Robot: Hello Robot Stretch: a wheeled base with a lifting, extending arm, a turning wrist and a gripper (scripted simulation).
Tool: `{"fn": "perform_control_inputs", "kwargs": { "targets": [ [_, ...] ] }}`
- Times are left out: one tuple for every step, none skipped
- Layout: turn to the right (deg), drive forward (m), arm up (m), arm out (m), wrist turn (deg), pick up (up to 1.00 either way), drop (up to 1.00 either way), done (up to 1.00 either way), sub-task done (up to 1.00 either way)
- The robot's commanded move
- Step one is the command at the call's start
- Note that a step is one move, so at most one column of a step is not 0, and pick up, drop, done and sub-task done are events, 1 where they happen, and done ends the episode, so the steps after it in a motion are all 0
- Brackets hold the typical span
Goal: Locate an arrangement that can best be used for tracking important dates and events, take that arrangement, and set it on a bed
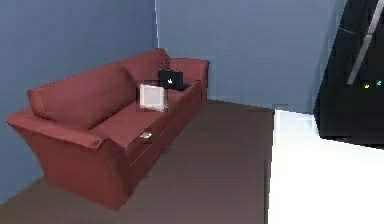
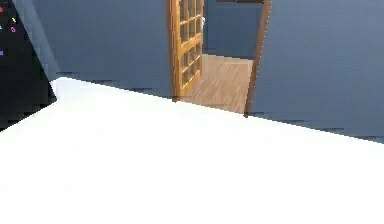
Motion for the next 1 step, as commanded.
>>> {"fn": "perform_control_inputs", "kwargs": {
  "targets": [
    [0.0, 1.00, 0.00, 0.00, 0.0, 0.00, 0.00, 0.00, 0.00]
  ]
}}
